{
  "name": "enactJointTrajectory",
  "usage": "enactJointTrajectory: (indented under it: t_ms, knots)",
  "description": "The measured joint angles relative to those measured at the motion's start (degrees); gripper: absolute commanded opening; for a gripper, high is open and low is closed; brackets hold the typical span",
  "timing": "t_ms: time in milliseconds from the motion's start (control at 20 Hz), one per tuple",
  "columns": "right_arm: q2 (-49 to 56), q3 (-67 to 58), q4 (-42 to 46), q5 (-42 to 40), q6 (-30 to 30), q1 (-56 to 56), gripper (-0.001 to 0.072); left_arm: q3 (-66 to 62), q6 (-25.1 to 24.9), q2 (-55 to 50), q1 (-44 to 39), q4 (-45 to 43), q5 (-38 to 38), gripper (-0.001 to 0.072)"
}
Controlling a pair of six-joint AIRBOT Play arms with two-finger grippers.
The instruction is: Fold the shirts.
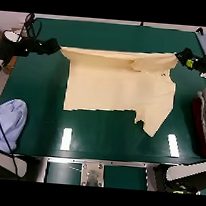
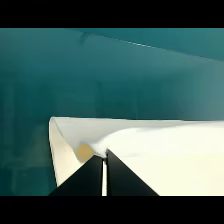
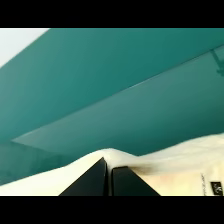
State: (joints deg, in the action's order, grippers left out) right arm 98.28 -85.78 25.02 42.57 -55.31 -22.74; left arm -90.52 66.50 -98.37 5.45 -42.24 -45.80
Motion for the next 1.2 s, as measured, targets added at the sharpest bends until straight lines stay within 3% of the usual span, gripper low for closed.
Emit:
enactJointTrajectory:
  t_ms: [400, 750, 1200]
  knots:
    - [1.44, 3.37, 18.18, 3.91, -7.5, -2.27, 0.0011, -0.07, 1.95, -5.51, -1.68, -4.66, -4.85, 0.0024]
    - [1.51, 6.03, 23.69, 5.77, -8.46, -2.49, 0.0012, -0.09, 3.39, -8.81, -5.77, -8.11, -10.69, 0.0024]
    - [1.51, 6.32, 25.09, 7.87, -8.61, -2.62, 0.0012, -0.11, 9.09, -9.16, -6.54, -16.37, -18.53, 0.0024]
